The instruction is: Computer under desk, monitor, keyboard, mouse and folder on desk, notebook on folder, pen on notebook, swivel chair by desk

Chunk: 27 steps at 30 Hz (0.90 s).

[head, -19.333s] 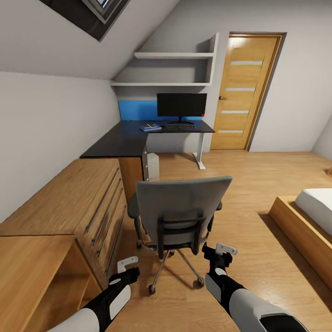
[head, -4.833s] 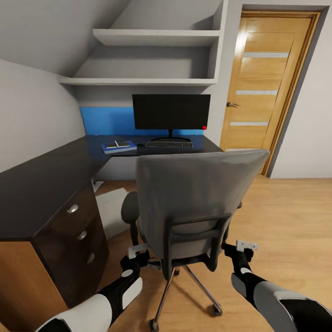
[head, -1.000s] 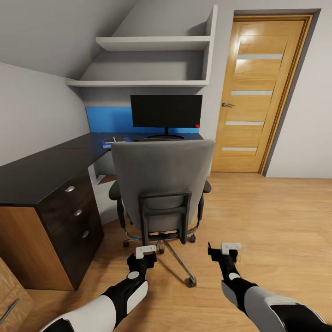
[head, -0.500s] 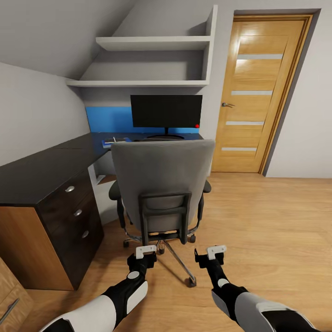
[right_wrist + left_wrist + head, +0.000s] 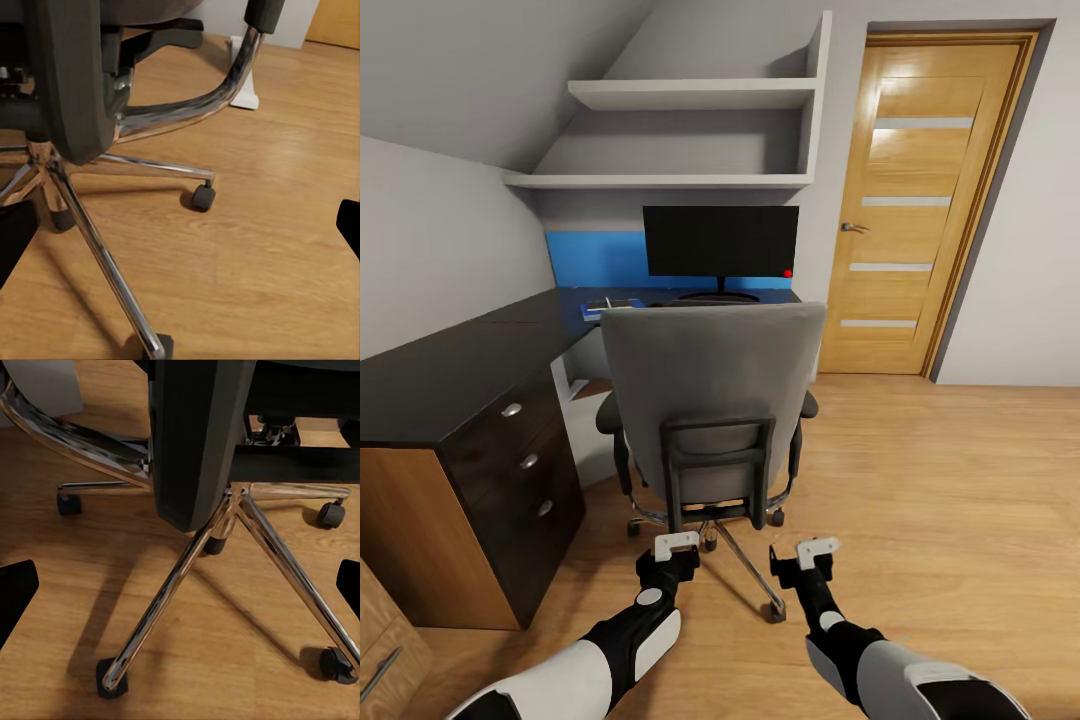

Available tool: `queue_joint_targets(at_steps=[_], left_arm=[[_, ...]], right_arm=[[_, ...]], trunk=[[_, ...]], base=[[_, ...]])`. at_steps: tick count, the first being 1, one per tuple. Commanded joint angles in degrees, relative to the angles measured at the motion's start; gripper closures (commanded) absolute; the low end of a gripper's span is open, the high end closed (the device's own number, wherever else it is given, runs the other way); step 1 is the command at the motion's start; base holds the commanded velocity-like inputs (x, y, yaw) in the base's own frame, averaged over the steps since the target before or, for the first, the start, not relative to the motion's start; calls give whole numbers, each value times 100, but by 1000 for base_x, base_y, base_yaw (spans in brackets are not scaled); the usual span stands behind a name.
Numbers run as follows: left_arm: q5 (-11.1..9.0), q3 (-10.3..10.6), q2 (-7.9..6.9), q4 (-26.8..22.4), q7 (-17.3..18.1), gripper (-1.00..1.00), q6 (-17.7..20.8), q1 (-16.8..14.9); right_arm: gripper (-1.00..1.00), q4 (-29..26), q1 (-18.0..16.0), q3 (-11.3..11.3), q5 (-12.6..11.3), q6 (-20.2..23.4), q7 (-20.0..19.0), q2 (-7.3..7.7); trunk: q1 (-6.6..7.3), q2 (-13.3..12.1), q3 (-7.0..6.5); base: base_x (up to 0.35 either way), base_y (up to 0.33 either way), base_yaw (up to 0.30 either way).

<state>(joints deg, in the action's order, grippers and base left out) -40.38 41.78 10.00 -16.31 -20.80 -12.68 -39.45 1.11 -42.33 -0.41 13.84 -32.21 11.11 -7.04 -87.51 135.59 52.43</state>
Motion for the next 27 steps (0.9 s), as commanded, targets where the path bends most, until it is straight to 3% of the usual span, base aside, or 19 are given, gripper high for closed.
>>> queue_joint_targets(at_steps=[1,19,27], left_arm=[[-49,49,0,5,-30,-100,-30,-4],[-49,49,0,5,-30,-100,-43,-6],[-50,49,0,5,-30,-100,-44,-5]], right_arm=[[-100,12,-2,-2,55,-8,53,-10],[-100,12,6,6,55,-26,49,-18],[-100,12,6,6,57,-28,49,-16]], trunk=[[1,3,6],[1,3,6],[1,3,6]], base=[[0,0,0],[91,87,0],[134,190,0]])
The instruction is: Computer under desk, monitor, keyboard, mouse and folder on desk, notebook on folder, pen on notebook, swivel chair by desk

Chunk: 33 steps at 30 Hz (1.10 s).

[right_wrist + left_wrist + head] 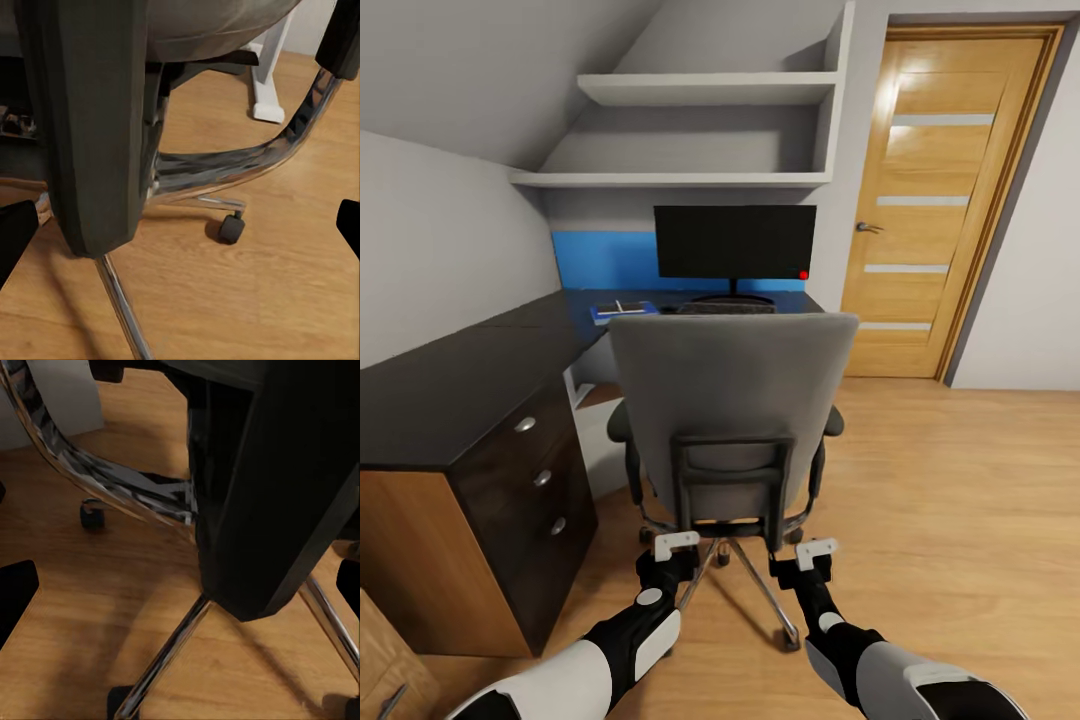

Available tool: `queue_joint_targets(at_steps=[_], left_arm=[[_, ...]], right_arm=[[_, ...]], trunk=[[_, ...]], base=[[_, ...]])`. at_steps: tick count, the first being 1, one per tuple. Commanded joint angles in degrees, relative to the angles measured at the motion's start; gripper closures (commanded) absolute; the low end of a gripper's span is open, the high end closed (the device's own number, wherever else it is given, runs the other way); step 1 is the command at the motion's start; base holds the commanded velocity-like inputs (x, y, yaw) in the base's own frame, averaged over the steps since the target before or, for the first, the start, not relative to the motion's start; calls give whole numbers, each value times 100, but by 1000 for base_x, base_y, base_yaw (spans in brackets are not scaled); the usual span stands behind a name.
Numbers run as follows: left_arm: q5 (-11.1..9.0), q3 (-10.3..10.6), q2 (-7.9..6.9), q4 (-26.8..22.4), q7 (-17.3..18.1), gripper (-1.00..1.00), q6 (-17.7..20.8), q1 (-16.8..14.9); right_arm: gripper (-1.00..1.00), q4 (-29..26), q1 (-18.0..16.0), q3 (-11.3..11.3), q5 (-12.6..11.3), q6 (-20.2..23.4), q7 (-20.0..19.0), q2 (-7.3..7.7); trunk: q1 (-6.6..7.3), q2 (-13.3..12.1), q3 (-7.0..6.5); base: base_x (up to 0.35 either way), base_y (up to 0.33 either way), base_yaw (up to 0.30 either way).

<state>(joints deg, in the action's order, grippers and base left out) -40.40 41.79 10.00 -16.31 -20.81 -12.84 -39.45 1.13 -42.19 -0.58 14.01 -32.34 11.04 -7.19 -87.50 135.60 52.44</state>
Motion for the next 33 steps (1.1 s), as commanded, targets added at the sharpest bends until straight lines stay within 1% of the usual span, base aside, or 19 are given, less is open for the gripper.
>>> queue_joint_targets(at_steps=[1,6,26,29,33], left_arm=[[-48,49,0,5,-29,-100,-29,-8],[-54,49,0,5,-29,-100,-20,-10],[-47,52,0,5,-29,-100,-9,-9],[-47,51,0,5,-29,-100,-10,-10],[-47,52,0,5,-29,-100,-13,-9]], right_arm=[[-100,10,-9,23,41,-12,53,-1],[-100,10,-9,23,41,-25,48,3],[-100,10,92,7,41,-36,27,-69],[-100,10,96,6,41,-36,-34,-105],[-100,10,103,9,41,-35,-222,-146]], trunk=[[0,2,5],[0,2,5],[0,2,5],[0,2,5],[0,2,5]], base=[[140,210,0],[107,183,0],[3,5,0],[0,0,0],[0,0,0]])
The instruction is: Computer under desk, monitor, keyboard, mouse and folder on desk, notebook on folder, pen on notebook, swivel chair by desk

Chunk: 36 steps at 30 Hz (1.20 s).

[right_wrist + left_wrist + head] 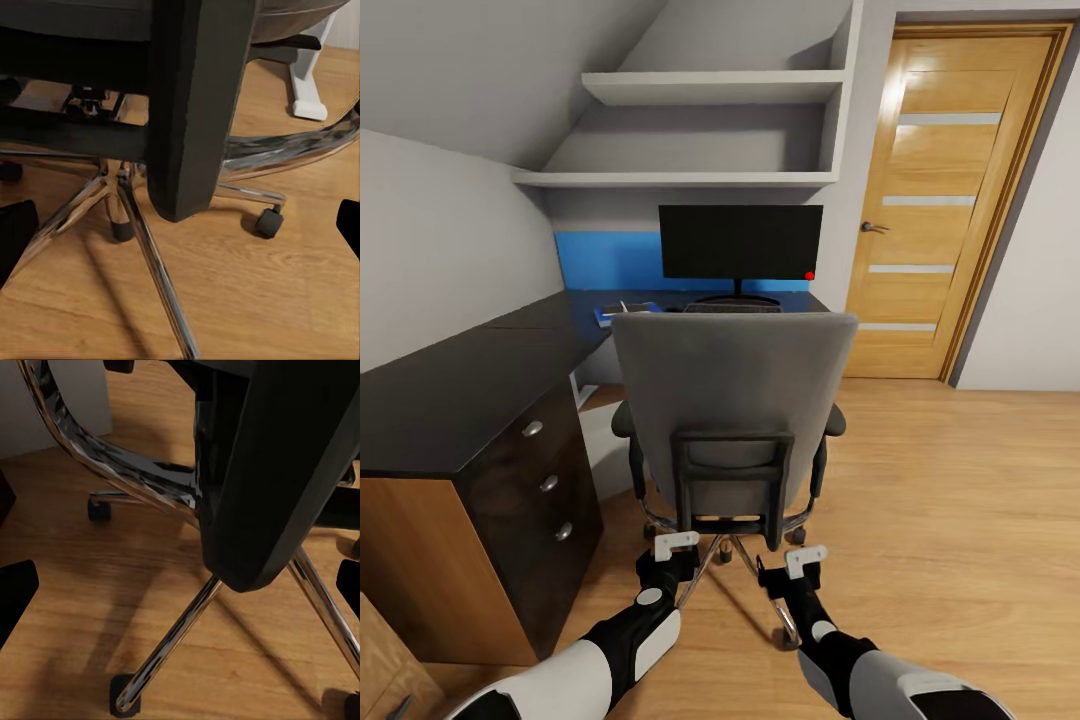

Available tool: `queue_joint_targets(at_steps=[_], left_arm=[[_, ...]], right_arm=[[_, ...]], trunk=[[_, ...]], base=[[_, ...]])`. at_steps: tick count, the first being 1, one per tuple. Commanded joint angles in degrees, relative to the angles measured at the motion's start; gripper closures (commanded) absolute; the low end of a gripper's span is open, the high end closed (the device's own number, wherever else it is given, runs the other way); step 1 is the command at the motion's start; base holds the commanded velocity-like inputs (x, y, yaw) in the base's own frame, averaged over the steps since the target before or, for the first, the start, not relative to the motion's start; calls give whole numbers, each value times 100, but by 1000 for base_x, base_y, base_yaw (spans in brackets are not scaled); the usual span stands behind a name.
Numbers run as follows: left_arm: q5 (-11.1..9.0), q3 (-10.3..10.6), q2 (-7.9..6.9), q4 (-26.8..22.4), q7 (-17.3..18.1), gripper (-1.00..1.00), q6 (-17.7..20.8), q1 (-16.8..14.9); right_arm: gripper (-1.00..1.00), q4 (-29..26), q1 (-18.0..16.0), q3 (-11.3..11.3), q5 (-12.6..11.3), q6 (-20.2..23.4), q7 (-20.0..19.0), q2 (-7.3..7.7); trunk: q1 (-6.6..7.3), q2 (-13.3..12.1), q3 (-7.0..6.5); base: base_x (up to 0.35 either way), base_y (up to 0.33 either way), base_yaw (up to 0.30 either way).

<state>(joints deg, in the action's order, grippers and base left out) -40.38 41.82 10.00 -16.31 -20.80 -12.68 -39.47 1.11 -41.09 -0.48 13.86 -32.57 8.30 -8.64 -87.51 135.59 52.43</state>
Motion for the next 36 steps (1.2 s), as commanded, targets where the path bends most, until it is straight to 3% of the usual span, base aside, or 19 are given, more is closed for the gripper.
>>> queue_joint_targets(at_steps=[1,10,24,36], left_arm=[[-49,48,0,5,-30,-100,-29,-7],[-49,50,0,5,-30,-100,-29,-7],[-49,50,0,5,-30,-100,-31,-6],[-49,49,0,5,-30,-100,-31,-3]], right_arm=[[-100,12,-4,0,55,-11,0,-8],[-100,-10,4,19,24,-11,-247,-25],[-100,-236,5,44,2,-8,-249,-32],[-100,-512,5,356,-6,2,-249,-27]], trunk=[[1,3,6],[1,3,6],[1,3,6],[1,3,6]], base=[[0,0,0],[0,0,0],[0,0,0],[0,0,0]])
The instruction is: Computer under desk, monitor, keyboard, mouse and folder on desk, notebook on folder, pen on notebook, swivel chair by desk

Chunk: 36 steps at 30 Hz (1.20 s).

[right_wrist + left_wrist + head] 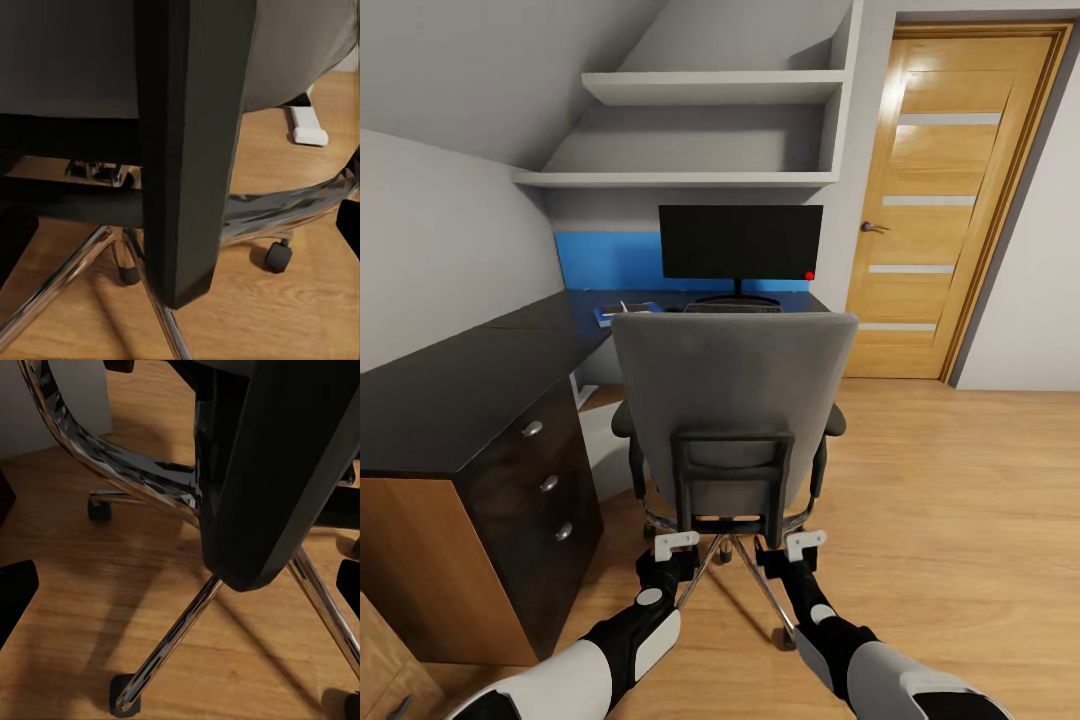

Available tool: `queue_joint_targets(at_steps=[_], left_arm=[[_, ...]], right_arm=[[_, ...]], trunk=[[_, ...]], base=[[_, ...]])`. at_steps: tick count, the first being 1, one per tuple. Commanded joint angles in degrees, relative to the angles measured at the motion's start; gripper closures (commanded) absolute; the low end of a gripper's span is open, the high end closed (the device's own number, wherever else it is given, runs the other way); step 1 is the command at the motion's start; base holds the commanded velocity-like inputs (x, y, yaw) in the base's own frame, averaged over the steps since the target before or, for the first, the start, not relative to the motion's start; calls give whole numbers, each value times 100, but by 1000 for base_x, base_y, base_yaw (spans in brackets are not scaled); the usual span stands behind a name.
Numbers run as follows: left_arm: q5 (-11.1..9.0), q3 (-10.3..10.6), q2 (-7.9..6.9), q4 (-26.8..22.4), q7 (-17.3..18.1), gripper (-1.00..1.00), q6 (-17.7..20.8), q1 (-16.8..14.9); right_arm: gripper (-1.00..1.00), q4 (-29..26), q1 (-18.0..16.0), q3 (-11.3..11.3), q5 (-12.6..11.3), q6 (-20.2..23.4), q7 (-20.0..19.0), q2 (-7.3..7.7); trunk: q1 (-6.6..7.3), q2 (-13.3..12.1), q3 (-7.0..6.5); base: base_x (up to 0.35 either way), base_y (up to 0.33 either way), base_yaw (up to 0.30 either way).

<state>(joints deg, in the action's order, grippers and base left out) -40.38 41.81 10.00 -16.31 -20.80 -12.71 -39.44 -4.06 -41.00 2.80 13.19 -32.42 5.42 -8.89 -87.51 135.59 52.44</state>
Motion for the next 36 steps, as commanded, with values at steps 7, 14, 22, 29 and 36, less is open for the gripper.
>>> queue_joint_targets(at_steps=[7,14,22,29,36], left_arm=[[-48,47,0,5,-30,-100,-30,-9],[-50,46,0,5,-30,-100,-35,-10],[-55,46,0,5,-30,-100,-41,-7],[-53,46,0,5,-30,-100,-52,-7],[-57,46,0,5,-30,-100,-48,-8]], right_arm=[[-100,-147,-4,104,55,20,38,-11],[-100,-390,-4,121,52,39,38,-38],[-100,-453,-4,124,-17,59,33,-49],[-100,-425,-4,128,-142,56,26,-64],[-100,-404,-4,143,-165,17,18,-64]], trunk=[[1,2,6],[1,2,6],[1,2,6],[1,2,6],[1,2,6]], base=[[0,0,0],[0,0,0],[0,0,0],[126,0,0],[281,0,0]])
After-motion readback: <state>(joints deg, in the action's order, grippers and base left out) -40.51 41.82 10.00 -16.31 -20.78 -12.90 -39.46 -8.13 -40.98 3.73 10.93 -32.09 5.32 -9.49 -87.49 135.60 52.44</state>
